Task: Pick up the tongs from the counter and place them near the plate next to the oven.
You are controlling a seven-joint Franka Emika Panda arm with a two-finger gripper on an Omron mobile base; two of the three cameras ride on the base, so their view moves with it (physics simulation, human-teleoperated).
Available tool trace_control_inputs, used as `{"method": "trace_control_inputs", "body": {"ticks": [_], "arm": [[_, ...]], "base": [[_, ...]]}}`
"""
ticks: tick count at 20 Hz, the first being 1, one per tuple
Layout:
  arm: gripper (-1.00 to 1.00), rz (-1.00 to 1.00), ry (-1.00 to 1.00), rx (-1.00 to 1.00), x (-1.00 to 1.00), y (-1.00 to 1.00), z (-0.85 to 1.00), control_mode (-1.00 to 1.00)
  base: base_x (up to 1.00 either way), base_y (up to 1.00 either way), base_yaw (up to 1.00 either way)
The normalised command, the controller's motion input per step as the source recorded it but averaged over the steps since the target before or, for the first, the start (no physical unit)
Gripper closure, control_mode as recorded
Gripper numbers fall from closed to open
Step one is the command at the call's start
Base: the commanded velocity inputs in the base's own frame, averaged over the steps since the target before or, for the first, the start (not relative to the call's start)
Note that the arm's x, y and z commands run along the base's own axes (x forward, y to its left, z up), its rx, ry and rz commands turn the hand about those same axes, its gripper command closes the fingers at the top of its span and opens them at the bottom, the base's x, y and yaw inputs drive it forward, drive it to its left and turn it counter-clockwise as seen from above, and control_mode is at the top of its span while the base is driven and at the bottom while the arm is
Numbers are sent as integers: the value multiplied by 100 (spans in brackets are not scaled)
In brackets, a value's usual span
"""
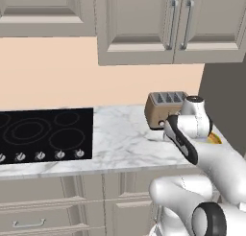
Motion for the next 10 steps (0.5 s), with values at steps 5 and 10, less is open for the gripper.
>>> {"method": "trace_control_inputs", "body": {"ticks": [5, 10], "arm": [[100, 2, 0, 0, 50, -29, -54, -100], [100, 11, 0, 0, 63, 0, -46, -100]], "base": [[0, 0, 0], [0, 0, 0]]}}
